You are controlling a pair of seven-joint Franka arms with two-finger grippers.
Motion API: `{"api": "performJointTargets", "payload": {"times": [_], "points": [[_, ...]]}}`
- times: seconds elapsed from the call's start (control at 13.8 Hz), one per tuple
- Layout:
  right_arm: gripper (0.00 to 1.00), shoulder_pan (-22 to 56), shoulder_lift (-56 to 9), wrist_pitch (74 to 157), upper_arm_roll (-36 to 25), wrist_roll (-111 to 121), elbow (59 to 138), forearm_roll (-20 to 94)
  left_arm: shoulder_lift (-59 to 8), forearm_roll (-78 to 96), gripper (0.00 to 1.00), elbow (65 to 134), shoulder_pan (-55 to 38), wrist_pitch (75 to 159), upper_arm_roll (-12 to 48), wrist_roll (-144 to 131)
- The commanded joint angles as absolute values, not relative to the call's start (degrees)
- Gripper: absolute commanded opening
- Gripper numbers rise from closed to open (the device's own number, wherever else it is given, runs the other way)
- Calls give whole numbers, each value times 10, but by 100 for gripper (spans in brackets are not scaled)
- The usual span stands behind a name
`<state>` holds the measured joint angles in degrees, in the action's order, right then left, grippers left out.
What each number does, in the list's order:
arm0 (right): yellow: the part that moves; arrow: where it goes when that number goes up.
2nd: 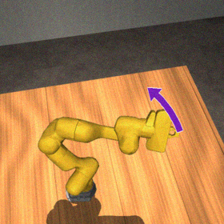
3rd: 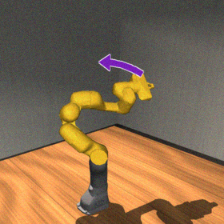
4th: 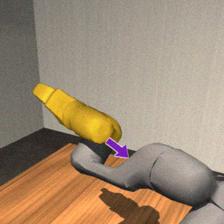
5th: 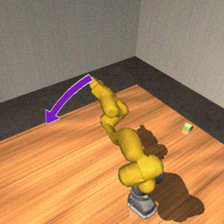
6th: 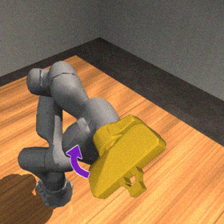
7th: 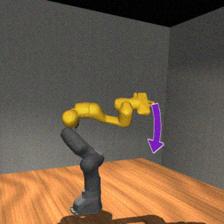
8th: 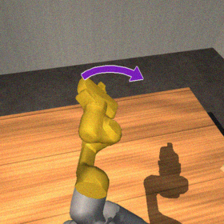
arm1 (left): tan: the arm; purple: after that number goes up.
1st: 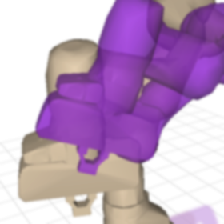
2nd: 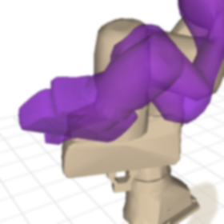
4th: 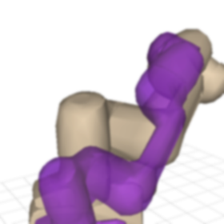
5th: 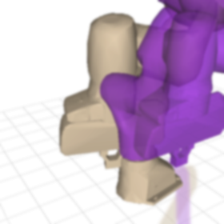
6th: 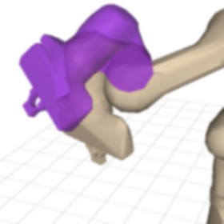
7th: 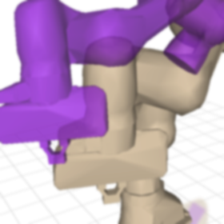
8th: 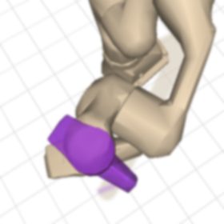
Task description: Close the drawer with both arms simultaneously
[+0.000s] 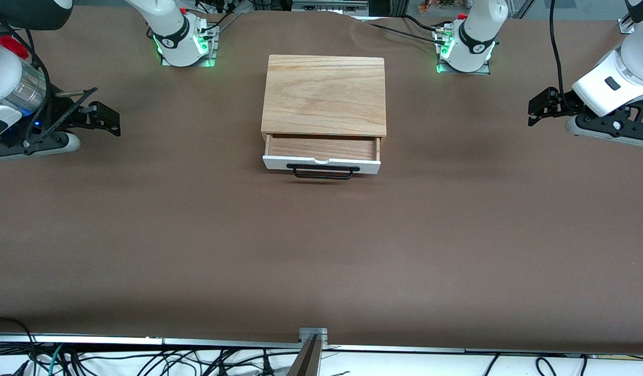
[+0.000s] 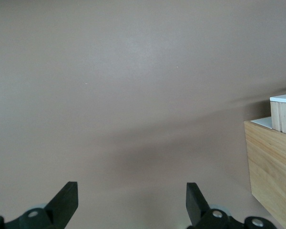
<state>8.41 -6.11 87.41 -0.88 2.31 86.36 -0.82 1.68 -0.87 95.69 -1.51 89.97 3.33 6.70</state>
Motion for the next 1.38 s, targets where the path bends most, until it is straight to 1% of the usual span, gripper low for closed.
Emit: {"api": "performJointTargets", "payload": {"times": [0.0, 0.15, 0.29, 0.36, 0.44, 0.51, 0.58, 0.73, 0.8, 0.95, 1.16, 1.31], "points": [[100, 83, -54, 874, -8, 20, 865, -7, 7, 0, 100, 935, -14, 886, 39, 76], [100, 90, -56, 871, -5, 23, 865, 5, -2, 4, 100, 936, -24, 885, 47, 76], [100, 111, -61, 878, -4, 20, 865, 7, -21, 32, 100, 937, -29, 882, 71, 69], [100, 112, -75, 890, -3, 23, 866, 12, -43, 60, 100, 936, -29, 887, 82, 66], [100, 118, -122, 911, -2, 28, 865, 15, -67, 88, 100, 934, -31, 896, 84, 66], [100, 132, -173, 912, 0, 28, 847, 15, -89, 124, 100, 934, -33, 920, 85, 65], [100, 133, -188, 911, 1, 26, 826, 25, -109, 162, 100, 935, -43, 955, 90, 54], [100, 134, -192, 921, 0, 25, 823, 122, -164, 189, 100, 935, -77, 1020, 92, 17], [100, 136, -206, 943, 1, 25, 822, 164, -182, 189, 100, 935, -99, 1070, 92, 5], [100, 153, -240, 1016, 3, 21, 821, 235, -217, 226, 100, 935, -133, 1160, 93, -14], [100, 193, -280, 1074, 4, 18, 817, 247, -270, 321, 100, 935, -163, 1263, 92, -11], [100, 204, -322, 1099, 7, 19, 809, 249, -290, 326, 100, 936, -193, 1295, 92, -13]]}}
